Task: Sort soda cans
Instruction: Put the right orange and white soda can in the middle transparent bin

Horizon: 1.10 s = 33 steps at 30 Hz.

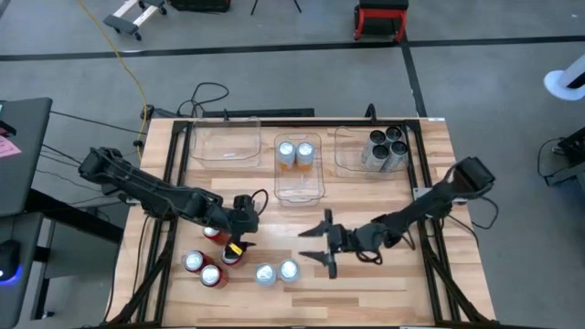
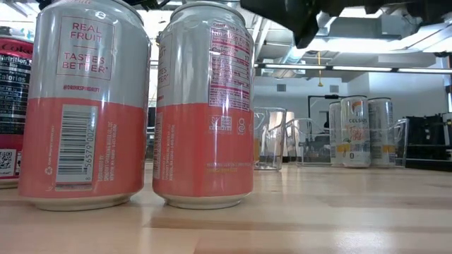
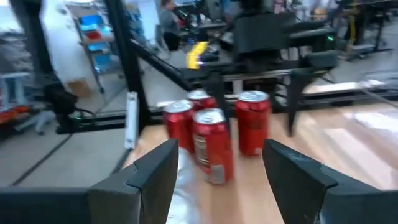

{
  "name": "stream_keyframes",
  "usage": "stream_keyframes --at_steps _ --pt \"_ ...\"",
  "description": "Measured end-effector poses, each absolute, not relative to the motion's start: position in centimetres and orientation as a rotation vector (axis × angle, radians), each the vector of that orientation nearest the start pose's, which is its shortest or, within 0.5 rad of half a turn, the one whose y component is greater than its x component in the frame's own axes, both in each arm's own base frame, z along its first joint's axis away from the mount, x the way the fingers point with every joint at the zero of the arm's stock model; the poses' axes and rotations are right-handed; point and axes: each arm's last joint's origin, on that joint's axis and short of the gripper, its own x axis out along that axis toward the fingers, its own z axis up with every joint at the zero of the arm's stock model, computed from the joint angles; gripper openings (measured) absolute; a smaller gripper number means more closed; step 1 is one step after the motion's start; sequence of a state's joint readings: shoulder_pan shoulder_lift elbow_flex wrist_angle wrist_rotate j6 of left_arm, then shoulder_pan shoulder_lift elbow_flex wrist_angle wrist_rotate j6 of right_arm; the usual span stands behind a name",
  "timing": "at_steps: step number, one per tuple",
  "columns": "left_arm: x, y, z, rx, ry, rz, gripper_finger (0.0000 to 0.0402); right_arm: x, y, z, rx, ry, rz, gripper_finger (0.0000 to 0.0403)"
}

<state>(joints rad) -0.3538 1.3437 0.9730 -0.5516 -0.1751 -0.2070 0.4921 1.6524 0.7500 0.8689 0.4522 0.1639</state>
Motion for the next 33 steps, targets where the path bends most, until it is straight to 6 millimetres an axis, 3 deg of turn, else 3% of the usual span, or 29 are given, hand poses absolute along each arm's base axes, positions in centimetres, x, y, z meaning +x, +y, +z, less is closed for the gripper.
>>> stream_keyframes --at_steps 11,21,25,31,33 --pt "25.4 -8.8 25.2 0.058 0.897 -0.076 0.0335 33.0 17.4 17.8 -0.073 0.079 0.072 0.0255" --pt "25.3 -8.8 25.1 0.052 0.905 -0.071 0.0335 33.7 17.7 17.9 0.028 0.086 0.064 0.026" --pt "25.3 -8.8 25.1 0.053 0.909 -0.07 0.0335 33.3 18.2 18.0 0.062 0.125 0.087 0.0288" --pt "25.3 -8.8 25.1 0.039 0.911 -0.064 0.0335 33.3 18.8 17.4 0.12 0.291 0.119 0.0386" --pt "25.3 -8.8 25.1 0.038 0.908 -0.06 0.0335 33.6 18.9 17.6 0.108 0.335 0.107 0.0392"
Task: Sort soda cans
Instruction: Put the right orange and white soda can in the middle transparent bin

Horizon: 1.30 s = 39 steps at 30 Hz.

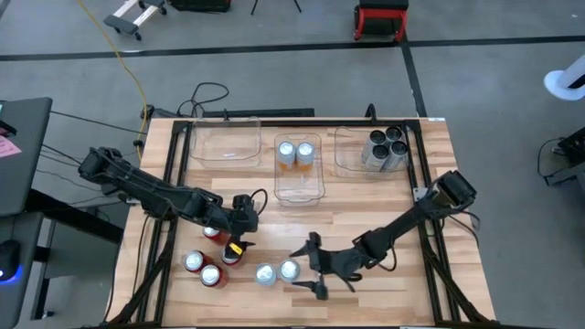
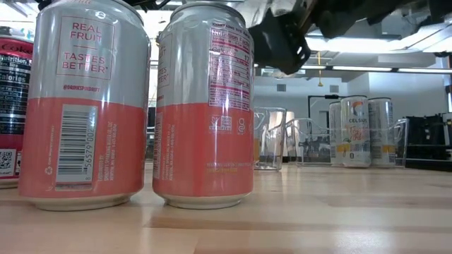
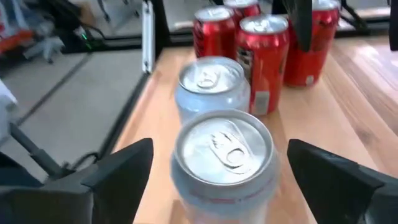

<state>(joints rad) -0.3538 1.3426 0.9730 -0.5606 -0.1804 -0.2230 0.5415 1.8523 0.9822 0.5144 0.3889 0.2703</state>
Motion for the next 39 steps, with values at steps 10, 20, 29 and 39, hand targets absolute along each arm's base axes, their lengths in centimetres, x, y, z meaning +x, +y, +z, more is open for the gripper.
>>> stream_keyframes --at_steps 10,20,29,39 --pt "25.3 -8.8 25.1 0.034 0.902 -0.044 0.0335 34.4 18.5 17.9 0.109 0.405 0.112 0.0396" --pt "25.5 -8.8 25.2 0.031 0.887 -0.045 0.0335 34.8 18.2 17.6 0.158 0.42 0.168 0.0397" --pt "25.7 -8.9 25.4 0.024 0.86 -0.049 0.0335 37.7 19.1 15.8 0.105 0.409 0.176 0.0396" --pt "25.6 -8.8 25.3 0.026 0.874 -0.046 0.0335 37.4 19.0 16.5 0.088 0.476 0.13 0.0299"
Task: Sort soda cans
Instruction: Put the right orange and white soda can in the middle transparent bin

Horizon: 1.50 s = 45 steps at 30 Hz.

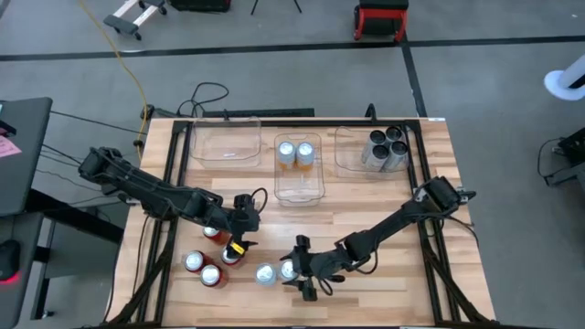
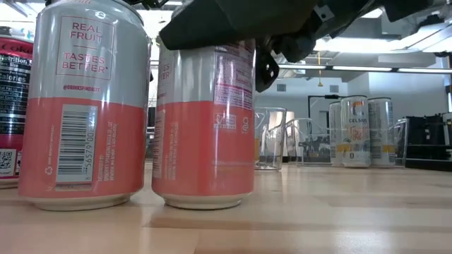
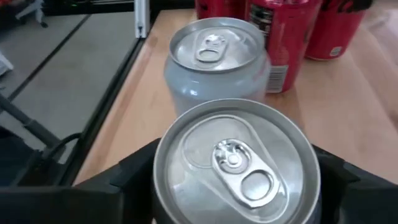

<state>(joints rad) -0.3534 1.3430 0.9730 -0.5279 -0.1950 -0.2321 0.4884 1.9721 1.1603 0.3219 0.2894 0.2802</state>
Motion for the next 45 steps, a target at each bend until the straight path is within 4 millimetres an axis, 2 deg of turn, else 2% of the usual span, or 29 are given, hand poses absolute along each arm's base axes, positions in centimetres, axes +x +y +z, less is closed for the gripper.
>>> stream_keyframes --at_steps 7,10,13,18,23,28,31,34,38,42,45 --pt "25.6 -8.8 25.3 0.027 0.874 -0.045 0.0335 37.4 18.8 16.6 0.089 0.47 0.097 0.0293" --pt "25.6 -8.6 25.3 0.05 0.858 0.037 0.0335 37.4 18.5 17.2 0.092 0.465 0.091 0.0293" --pt "25.2 -8.2 25.3 0.078 0.857 0.144 0.0335 37.2 17.8 18.9 0.095 0.443 0.084 0.0293" --pt "24.9 -7.9 25.4 0.093 0.864 0.192 0.0335 36.3 16.2 22.1 0.053 0.427 0.046 0.0293" --pt "24.8 -7.9 25.4 0.094 0.871 0.196 0.0335 35.1 13.0 26.0 0.011 0.388 -0.067 0.0293" --pt "24.8 -7.9 25.4 0.091 0.871 0.197 0.0335 34.8 8.3 29.0 0.012 0.323 -0.201 0.0293" --pt "24.8 -7.8 25.4 0.092 0.872 0.199 0.0335 34.8 5.1 30.1 0.03 0.288 -0.289 0.0293" --pt "24.8 -7.8 25.4 0.091 0.871 0.199 0.0335 35.2 2.5 29.7 0.034 0.315 -0.363 0.0293" --pt "24.7 -7.8 25.3 0.087 0.884 0.206 0.0335 35.7 -0.1 27.2 0.068 0.388 -0.422 0.0293" --pt "24.5 -7.7 25.1 0.092 0.909 0.213 0.0335 36.7 -1.8 24.5 0.124 0.431 -0.394 0.0293" --pt "24.5 -7.7 25.1 0.088 0.91 0.215 0.0335 37.7 -2.6 23.4 0.161 0.392 -0.352 0.0293"
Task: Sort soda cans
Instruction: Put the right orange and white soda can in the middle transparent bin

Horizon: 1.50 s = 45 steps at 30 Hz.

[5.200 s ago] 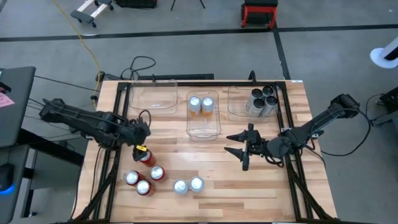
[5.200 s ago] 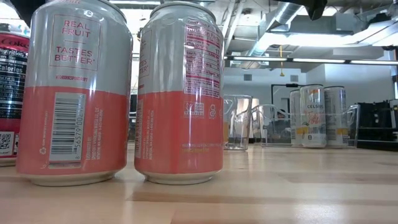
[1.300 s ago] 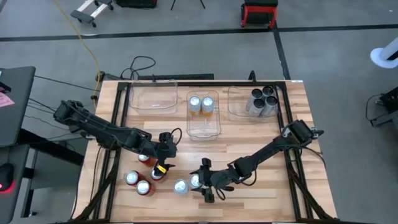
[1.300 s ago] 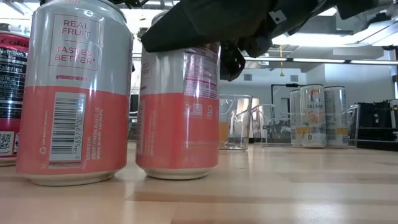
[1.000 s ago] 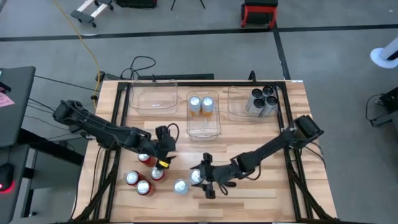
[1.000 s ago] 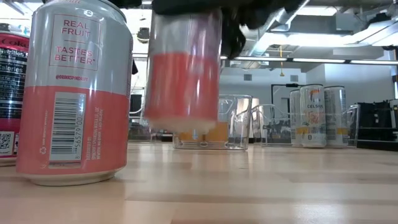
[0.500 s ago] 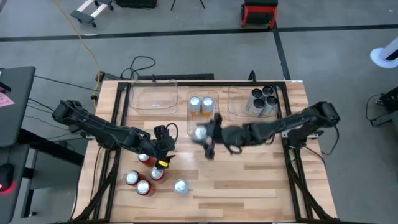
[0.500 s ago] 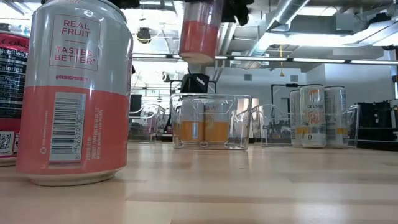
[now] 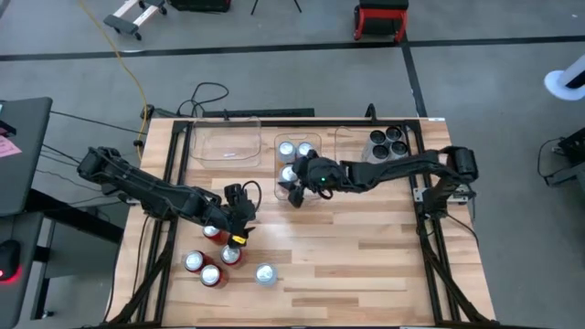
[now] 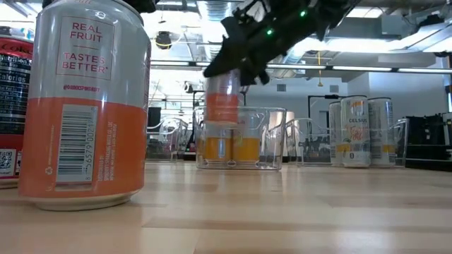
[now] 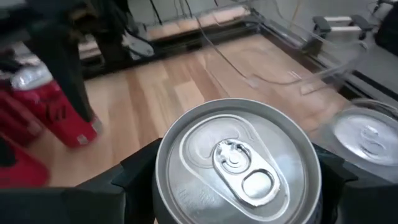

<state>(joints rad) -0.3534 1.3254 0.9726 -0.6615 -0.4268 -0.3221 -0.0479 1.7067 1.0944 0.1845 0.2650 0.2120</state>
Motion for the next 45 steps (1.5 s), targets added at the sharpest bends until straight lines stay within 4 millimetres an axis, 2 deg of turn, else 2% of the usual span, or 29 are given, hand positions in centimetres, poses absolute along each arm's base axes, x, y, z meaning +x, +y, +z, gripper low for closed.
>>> stream_keyframes --at_steps 7,14,26,30,32,38,45 --pt "24.4 -7.7 25.1 0.08 0.911 0.221 0.0335 39.1 -3.2 19.1 0.128 0.482 -0.365 0.0293" --pt "24.4 -7.7 25.1 0.056 0.907 0.231 0.0335 40.0 -4.6 17.0 0.134 0.474 -0.39 0.0293" --pt "24.5 -7.8 25.2 0.036 0.895 0.236 0.0335 39.6 -6.2 17.7 0.12 0.455 -0.427 0.0297" --pt "24.5 -7.8 25.2 0.022 0.891 0.242 0.0335 39.6 -6.1 17.7 0.119 0.453 -0.427 0.0363" --pt "24.6 -7.8 25.3 0.014 0.88 0.241 0.0335 39.7 -6.1 17.9 0.124 0.439 -0.428 0.0384" --pt "24.6 -7.8 25.3 0.013 0.88 0.241 0.0335 39.8 -6.1 18.1 0.131 0.415 -0.431 0.0367" --pt "24.6 -7.8 25.3 -0.014 0.876 0.254 0.0335 39.7 -6.0 19.2 0.134 0.372 -0.426 0.0374"
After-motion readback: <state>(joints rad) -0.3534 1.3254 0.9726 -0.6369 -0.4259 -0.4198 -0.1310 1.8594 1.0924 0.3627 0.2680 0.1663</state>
